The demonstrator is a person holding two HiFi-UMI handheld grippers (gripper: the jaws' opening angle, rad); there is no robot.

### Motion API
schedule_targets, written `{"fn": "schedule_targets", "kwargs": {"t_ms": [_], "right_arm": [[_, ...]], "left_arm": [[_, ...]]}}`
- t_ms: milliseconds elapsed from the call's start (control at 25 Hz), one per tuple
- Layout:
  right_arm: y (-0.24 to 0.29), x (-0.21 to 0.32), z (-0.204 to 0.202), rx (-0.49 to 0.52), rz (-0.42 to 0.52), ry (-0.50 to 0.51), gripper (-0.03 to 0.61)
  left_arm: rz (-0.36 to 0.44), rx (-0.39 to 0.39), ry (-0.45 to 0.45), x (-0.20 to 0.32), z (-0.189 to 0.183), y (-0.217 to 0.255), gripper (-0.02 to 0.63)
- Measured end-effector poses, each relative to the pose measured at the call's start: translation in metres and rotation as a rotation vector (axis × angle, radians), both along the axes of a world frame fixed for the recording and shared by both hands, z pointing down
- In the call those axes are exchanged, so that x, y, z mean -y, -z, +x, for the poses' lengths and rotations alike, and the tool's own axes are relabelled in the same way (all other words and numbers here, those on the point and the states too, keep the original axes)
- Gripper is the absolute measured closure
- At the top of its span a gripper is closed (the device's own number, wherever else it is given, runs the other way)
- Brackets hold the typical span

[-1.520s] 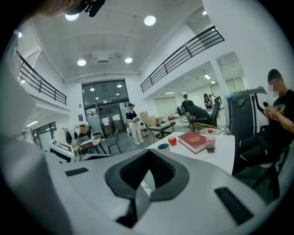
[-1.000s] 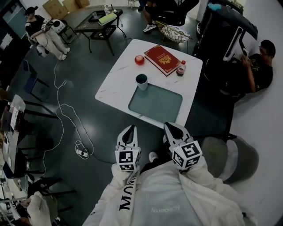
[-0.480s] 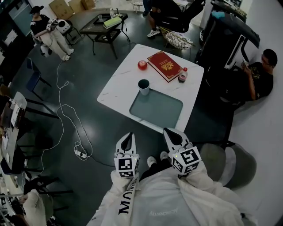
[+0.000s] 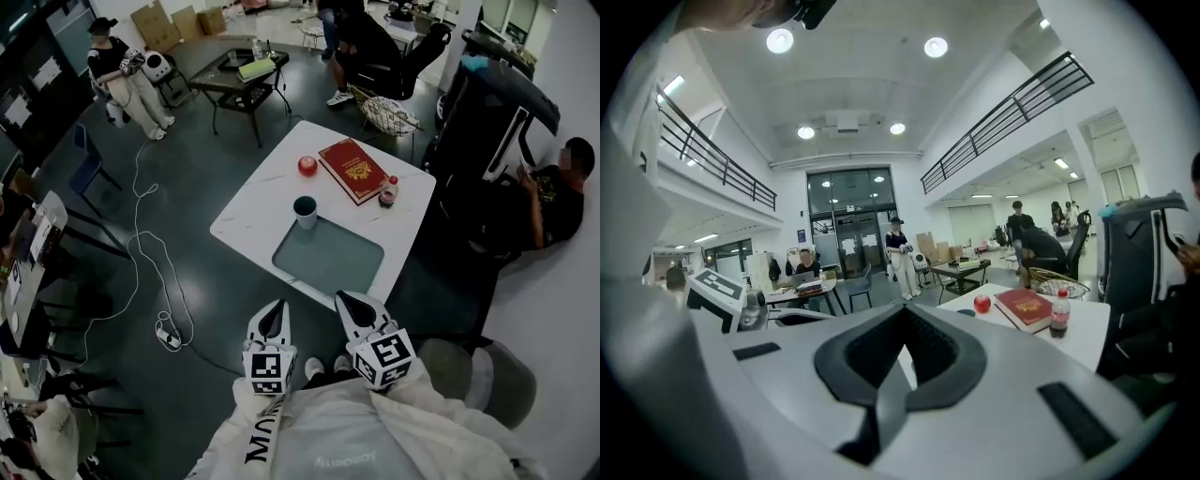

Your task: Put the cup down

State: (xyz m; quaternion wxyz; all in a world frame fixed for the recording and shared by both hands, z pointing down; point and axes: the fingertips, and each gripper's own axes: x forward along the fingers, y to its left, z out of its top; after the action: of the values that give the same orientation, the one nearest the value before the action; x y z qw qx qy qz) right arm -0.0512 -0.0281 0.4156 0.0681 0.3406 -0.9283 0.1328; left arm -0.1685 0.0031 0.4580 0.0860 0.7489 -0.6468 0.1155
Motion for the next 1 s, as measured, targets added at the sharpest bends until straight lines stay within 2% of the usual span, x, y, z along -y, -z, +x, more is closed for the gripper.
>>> {"fn": "schedule_targets", "kwargs": {"t_ms": [320,520,1000], "right_arm": [[0.001,0.026,0.021,0.046,-0.001,-0.014,0.574],[0.003,0.033,0.028,0.057,0.003,-0.013,0.574],[0.005,0.044,0.039,0.058,0.007,-0.017,0.574]], "left_arm": [[0.029,0.005,-0.028,0.029,0.035,0.012,0.603],[0.019,-0.013,-0.025,0.036,0.039,0.014,0.603],[0.025,0.008,-0.034,0.049,0.049,0.022,0.603]]}}
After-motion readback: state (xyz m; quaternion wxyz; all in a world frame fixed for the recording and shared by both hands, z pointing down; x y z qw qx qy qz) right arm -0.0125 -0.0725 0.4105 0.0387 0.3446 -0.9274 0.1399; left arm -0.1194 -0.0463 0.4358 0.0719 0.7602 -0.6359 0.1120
